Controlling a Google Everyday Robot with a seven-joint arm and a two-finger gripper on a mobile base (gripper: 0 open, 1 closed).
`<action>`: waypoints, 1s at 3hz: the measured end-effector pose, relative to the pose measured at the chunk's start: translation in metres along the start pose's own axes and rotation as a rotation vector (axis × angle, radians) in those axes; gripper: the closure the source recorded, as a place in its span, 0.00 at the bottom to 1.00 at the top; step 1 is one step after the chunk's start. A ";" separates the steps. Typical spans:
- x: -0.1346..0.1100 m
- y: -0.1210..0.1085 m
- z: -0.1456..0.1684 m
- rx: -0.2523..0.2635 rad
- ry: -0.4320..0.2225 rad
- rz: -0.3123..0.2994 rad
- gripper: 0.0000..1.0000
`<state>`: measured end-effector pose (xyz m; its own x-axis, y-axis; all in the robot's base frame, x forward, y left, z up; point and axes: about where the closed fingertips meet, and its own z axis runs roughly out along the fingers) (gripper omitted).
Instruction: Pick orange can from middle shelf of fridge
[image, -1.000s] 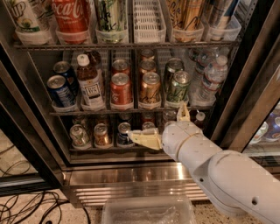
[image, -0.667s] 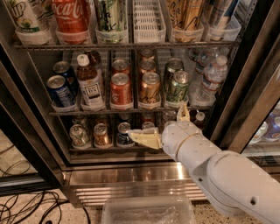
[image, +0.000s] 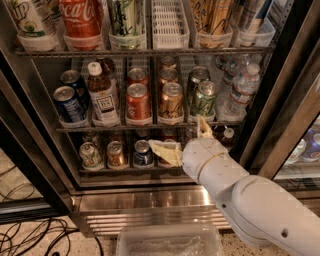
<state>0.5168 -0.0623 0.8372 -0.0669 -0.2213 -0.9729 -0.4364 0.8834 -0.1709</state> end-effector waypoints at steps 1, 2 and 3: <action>-0.002 0.000 0.003 0.018 -0.018 -0.010 0.22; -0.003 -0.003 0.008 0.041 -0.033 -0.023 0.26; -0.004 -0.003 0.019 0.064 -0.057 -0.042 0.25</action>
Offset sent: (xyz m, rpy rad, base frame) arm 0.0153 -0.0013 0.0013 -0.0154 -0.0754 -0.0589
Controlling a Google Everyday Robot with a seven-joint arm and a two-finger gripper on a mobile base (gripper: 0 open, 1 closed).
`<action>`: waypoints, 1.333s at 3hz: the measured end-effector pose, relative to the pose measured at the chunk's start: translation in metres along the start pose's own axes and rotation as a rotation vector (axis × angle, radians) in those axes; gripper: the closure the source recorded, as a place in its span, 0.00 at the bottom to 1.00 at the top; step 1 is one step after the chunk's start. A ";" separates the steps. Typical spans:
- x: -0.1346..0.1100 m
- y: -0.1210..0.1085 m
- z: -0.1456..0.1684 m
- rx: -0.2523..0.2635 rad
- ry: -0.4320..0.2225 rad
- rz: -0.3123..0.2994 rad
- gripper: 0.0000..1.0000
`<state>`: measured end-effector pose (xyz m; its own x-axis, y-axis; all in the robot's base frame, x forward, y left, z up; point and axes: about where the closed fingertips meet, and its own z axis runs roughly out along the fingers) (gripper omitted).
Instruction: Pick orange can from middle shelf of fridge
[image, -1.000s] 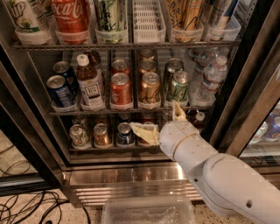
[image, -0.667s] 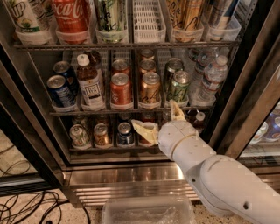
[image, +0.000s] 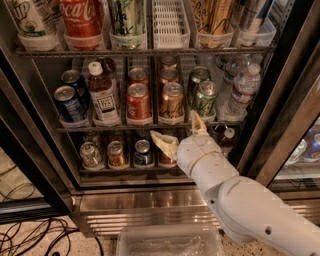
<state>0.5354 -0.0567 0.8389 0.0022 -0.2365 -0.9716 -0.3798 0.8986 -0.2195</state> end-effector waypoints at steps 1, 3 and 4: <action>-0.001 0.000 0.013 0.023 -0.020 -0.019 0.24; -0.002 -0.004 0.031 0.074 -0.047 -0.036 0.23; -0.003 -0.007 0.036 0.095 -0.054 -0.038 0.23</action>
Offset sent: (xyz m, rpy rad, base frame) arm 0.0352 0.0097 -0.0013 -0.0200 -0.0768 -0.0619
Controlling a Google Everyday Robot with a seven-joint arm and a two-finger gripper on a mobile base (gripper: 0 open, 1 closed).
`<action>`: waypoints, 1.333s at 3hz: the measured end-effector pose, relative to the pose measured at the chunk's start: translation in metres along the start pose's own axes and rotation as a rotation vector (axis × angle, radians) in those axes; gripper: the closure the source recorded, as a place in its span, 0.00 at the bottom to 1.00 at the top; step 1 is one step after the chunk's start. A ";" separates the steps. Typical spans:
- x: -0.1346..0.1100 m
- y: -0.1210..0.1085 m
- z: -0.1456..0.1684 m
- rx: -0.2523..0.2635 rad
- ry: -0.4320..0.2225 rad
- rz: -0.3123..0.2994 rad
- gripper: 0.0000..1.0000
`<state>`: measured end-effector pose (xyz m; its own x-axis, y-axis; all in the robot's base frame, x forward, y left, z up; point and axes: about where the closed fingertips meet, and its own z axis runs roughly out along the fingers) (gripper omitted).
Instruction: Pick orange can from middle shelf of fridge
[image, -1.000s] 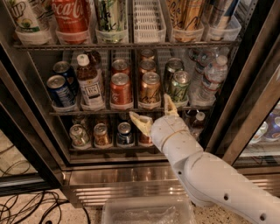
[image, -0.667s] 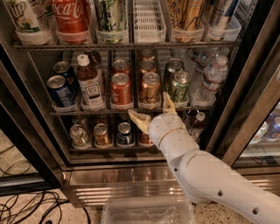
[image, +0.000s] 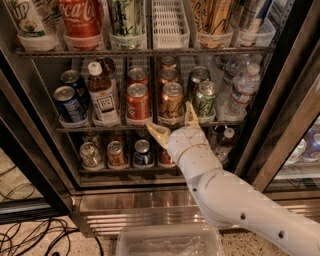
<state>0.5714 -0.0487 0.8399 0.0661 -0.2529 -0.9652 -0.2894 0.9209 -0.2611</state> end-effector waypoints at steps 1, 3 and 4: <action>0.001 0.000 0.005 0.015 -0.004 0.001 0.25; 0.004 -0.006 0.014 0.057 -0.008 0.001 0.27; 0.006 -0.012 0.018 0.086 -0.010 0.004 0.29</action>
Offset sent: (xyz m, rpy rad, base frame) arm 0.0156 0.0007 -0.0060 0.0057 -0.0139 -0.0435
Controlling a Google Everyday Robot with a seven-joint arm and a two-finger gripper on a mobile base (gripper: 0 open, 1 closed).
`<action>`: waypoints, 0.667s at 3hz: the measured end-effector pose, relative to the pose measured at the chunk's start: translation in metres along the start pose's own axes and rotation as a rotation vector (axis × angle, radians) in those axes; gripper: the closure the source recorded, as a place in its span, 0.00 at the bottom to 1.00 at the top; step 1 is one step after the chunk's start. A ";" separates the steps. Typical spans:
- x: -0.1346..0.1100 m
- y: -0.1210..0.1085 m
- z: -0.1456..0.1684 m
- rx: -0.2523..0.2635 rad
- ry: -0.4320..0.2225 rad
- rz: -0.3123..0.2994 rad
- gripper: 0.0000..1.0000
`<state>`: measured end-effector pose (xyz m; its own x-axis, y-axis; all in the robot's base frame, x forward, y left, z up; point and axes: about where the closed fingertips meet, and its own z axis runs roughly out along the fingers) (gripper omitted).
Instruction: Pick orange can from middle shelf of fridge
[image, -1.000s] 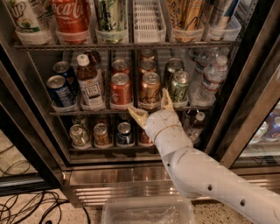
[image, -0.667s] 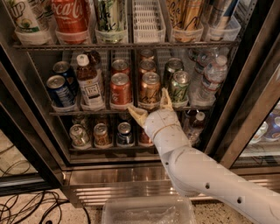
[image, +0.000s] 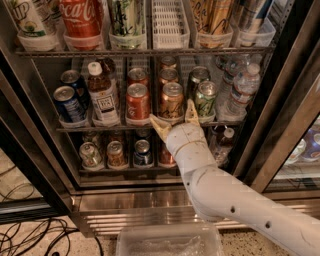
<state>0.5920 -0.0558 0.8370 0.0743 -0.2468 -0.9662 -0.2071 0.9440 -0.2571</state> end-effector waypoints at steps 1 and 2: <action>-0.004 -0.007 0.012 0.036 -0.016 0.021 0.38; -0.003 -0.007 0.018 0.044 -0.014 0.027 0.37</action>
Offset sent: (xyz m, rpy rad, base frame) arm 0.0186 -0.0045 0.0076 0.0400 -0.0248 -0.0428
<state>0.6108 -0.0582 0.8419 0.0833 -0.2186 -0.9722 -0.1660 0.9590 -0.2299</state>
